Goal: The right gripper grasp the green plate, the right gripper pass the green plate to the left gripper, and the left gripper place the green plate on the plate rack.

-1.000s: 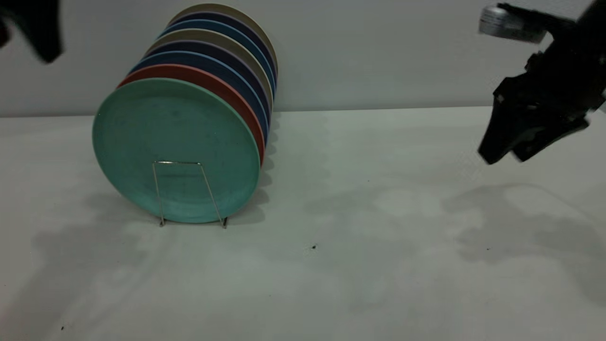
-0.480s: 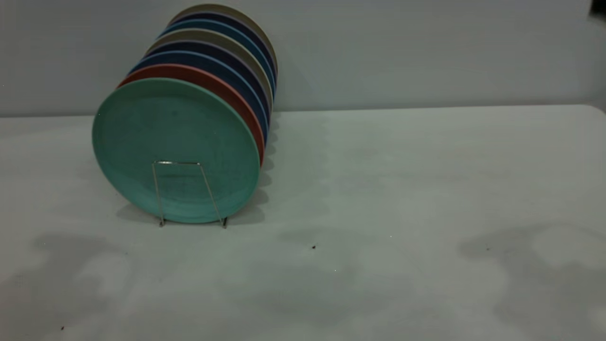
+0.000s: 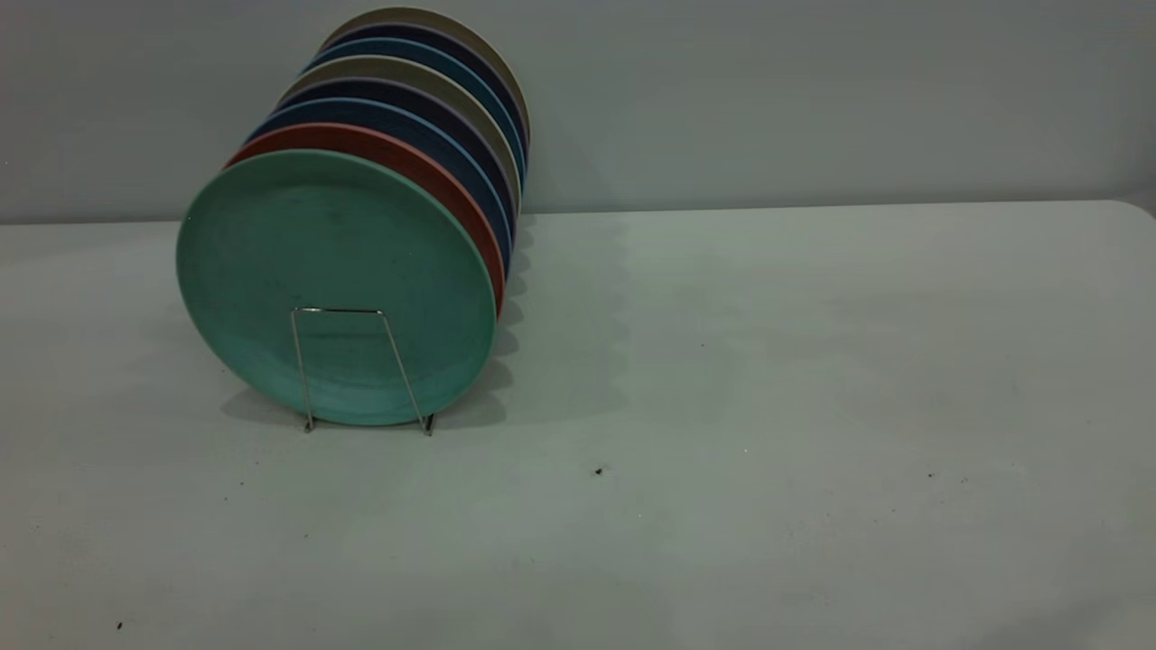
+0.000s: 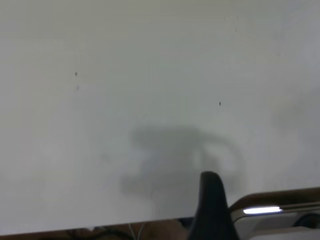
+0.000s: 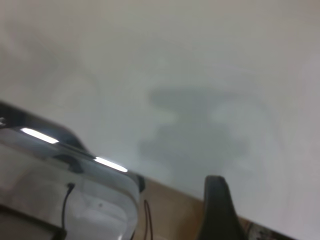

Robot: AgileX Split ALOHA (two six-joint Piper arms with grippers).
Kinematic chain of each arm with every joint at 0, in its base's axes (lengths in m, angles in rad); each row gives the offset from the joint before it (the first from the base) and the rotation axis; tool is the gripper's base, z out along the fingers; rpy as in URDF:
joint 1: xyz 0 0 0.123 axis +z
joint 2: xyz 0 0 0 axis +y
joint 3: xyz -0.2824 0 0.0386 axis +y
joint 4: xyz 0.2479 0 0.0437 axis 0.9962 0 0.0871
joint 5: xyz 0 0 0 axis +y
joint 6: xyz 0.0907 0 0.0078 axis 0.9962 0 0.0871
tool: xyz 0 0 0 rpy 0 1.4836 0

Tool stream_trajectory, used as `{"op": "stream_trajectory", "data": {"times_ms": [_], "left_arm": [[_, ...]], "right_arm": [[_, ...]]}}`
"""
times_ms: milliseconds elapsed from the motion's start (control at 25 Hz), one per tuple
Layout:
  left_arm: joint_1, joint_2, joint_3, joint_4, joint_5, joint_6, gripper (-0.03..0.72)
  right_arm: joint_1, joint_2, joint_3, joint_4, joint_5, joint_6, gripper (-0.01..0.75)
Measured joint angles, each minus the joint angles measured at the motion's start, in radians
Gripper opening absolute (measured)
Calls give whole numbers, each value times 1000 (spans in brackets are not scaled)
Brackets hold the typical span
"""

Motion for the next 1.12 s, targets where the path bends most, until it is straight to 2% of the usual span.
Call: {"op": "stream_trajectory", "data": {"times_ms": [280,600,920,1120], "left_arm": [[0,-331,184,-3,50,2,585],[0,-579,279,-3,104,17,585],[0,-808,313,-3,109,33,585],[0,-844,319,-35,109,102,585]], "right_arm": [[4,-240,234,50,6,-65,509],[4,-576,454,127,-48,-201,508],[4,-857,565,136,-72,-261,496],[4,-936,576,145,-90,-262,496]]}}
